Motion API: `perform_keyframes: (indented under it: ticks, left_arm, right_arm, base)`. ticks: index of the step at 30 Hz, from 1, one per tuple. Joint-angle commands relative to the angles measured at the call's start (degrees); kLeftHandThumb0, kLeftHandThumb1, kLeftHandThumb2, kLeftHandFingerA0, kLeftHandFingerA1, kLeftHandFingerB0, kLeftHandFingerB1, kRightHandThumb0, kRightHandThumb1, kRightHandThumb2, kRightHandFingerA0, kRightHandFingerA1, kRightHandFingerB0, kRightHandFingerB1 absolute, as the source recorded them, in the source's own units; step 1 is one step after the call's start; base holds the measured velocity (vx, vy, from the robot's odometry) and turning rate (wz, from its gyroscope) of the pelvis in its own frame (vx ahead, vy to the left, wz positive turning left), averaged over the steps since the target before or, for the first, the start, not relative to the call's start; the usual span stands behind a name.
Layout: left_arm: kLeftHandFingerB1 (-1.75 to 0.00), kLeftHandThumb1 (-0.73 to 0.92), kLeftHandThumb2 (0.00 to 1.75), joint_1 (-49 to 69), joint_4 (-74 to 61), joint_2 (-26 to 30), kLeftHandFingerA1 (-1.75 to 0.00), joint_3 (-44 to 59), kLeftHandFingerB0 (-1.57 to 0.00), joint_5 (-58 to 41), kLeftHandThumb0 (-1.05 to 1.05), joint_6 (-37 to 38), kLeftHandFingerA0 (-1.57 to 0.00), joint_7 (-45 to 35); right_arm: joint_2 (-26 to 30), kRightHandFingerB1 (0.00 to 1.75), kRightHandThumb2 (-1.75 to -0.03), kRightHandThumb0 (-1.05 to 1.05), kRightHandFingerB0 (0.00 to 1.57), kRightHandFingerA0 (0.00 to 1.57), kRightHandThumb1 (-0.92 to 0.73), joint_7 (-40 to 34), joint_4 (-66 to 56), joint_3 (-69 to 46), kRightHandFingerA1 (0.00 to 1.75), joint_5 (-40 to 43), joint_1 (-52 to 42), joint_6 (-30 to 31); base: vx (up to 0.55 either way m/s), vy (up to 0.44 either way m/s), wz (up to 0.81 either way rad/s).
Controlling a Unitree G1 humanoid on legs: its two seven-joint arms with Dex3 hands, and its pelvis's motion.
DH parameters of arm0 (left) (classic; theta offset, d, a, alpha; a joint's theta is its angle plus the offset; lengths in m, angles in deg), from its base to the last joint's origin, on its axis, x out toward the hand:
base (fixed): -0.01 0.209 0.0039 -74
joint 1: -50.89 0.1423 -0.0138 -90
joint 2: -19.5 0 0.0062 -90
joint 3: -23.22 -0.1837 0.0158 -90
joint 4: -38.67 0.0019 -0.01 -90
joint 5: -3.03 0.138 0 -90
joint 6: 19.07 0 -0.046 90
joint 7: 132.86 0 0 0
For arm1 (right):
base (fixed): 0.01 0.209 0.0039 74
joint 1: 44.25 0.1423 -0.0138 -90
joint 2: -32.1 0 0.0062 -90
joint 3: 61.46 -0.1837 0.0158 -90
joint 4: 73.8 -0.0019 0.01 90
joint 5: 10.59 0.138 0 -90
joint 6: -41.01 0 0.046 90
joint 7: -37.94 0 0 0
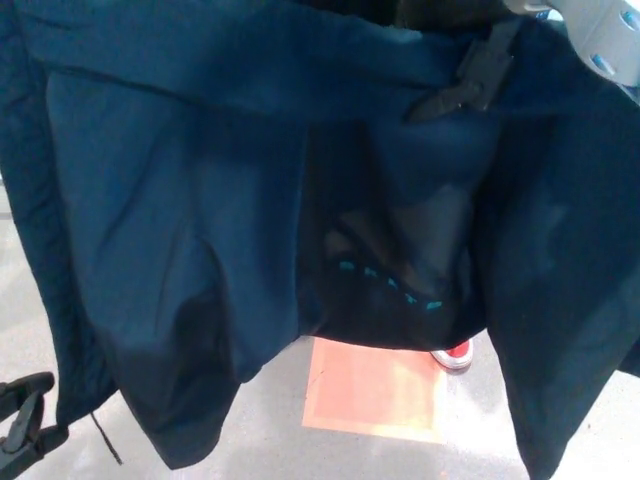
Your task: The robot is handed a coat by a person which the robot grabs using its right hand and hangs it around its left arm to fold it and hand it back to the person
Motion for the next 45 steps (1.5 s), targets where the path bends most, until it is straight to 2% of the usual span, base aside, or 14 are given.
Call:
perform_keyframes:
  ticks: [1,6,12,13,15,18,24,27,28,29,35,38,43,45]
  left_arm:
    - [-0.42,0.73,0.91,-0.5,-0.5,0.8,-0.47,0.2,-0.19,-1.2,-0.7,0.3,-0.3,-0.3]
    - [-0.42,0.74,0.91,-0.7,-0.5,0.9,-0.46,0.3,-0.2,-1.4,-0.68,0.2,-0.3,-0.9]
    - [-0.33,0.85,0.66,-0.3,-0.9,0.6,-0.39,0.0,-0.26,-1.1,-0.67,0.6,-0.4,-1.2]
    - [-0.33,0.86,0.66,-0.2,-0.9,0.5,-0.38,-0.1,-0.28,-1.1,-0.66,0.8,-0.42,-1.1]
    - [-0.34,0.8,0.66,-0.2,-1.0,0.3,-0.4,0.3,-0.28,-1.7,-0.7,0.6,-0.41,-2.0]
    - [-0.34,0.8,0.66,-0.2,-1.3,0.0,-0.39,0.4,-0.27,-2.0,-0.7,0.5,-0.41,-3.0]
    - [-0.34,0.81,0.67,-0.6,-2.5,0.2,-0.4,0.0,-0.27,-1.9,-0.71,2.5,-0.41,-4.9]
    - [-0.34,0.81,0.67,-1.1,-3.0,0.1,-0.39,-0.6,-0.28,-1.3,-0.71,2.1,-0.41,-4.4]
    - [-0.34,0.81,0.67,-1.2,-3.2,0.0,-0.39,-0.6,-0.28,-1.3,-0.71,2.0,-0.42,-4.6]
    - [-0.34,0.81,0.67,-1.2,-3.4,0.0,-0.4,-0.8,-0.28,-1.3,-0.71,2.0,-0.43,-4.8]
    - [-0.45,0.7,0.91,-1.4,-5.5,-0.4,-0.48,-0.1,-0.25,-2.8,-0.7,1.5,-0.34,-7.6]
    - [-0.44,0.69,0.9,-1.0,-8.5,-0.2,-0.49,-0.2,-0.24,-3.5,-0.69,0.7,-0.34,-9.1]
    - [-0.34,0.78,0.65,2.7,-15.8,0.6,-0.4,0.0,-0.26,-5.5,-0.68,0.6,-0.4,-13.8]
    - [-0.34,0.75,0.63,6.0,-21.8,1.2,-0.4,0.7,-0.27,-8.0,-0.7,-1.9,-0.41,-16.8]
  right_arm:
    - [0.1,0.59,-0.65,-0.38,0.7,0.85,-0.74,-37.0,6.0,-2.5,1.49,-15.9,-5.2,-8.1]
    - [0.0,0.44,-0.62,-0.33,0.53,0.76,-0.69,-43.4,8.1,-3.1,1.46,-16.5,-4.7,-10.7]
    - [-1.3,0.75,-0.64,-0.35,0.8,0.85,-0.69,-48.7,11.0,-3.0,1.49,-16.6,-4.1,-13.2]
    - [-1.6,1.14,-0.66,-0.37,0.76,0.86,-0.72,-50.9,11.4,-2.8,1.57,-17.2,-3.9,-13.3]
    - [-2.2,0.74,-0.66,-0.36,0.76,0.83,-0.77,-55.5,12.7,-2.6,1.47,-18.0,-3.4,-13.7]
    - [-3.2,0.99,-0.68,-0.34,0.73,0.78,-0.77,-61.9,15.1,-2.9,1.61,-18.4,-2.1,-14.3]
    - [-6.1,0.55,-0.63,-0.29,0.67,0.89,-0.66,-64.3,20.2,-5.9,1.52,-16.2,6.8,-11.7]
    - [-7.5,0.7,-0.65,-0.32,0.79,0.89,-0.78,-64.9,22.9,-11.3,1.32,-10.7,10.2,-13.7]
    - [-7.7,0.89,-0.96,-0.37,0.78,0.94,-0.64,-63.9,23.2,-11.9,1.2,-10.0,11.2,-13.5]
    - [-7.9,1.0,-0.64,-0.32,0.76,0.89,-0.82,-63.6,23.5,-12.4,1.31,-9.7,12.1,-13.4]
    - [-8.9,1.4,-0.64,-0.28,0.65,0.8,-0.79,-65.7,26.7,-13.7,1.69,-9.6,16.6,-15.2]
    - [-9.2,1.06,-0.66,-0.31,0.75,0.9,-0.79,-64.8,28.1,-14.0,1.41,-9.6,18.8,-15.5]
    - [-8.5,1.21,-0.67,-0.29,0.72,0.85,-0.75,-64.5,30.5,-13.0,1.58,-11.3,21.6,-17.3]
    - [-8.2,0.97,-0.66,-0.29,0.79,0.91,-0.77,-64.9,31.3,-12.5,1.46,-12.1,22.7,-18.3]
  base:
    - [0.0,0.0,0.0]
    - [0.0,0.0,0.0]
    - [0.0,0.0,0.0]
    - [0.0,0.0,0.0]
    - [0.0,0.0,0.0]
    - [0.0,0.0,0.0]
    - [0.0,0.0,0.0]
    - [0.0,0.0,0.0]
    - [0.0,0.0,0.0]
    - [0.0,0.0,0.0]
    - [0.0,0.0,0.0]
    - [0.0,0.0,0.0]
    - [0.0,0.0,0.0]
    - [0.0,0.0,0.0]
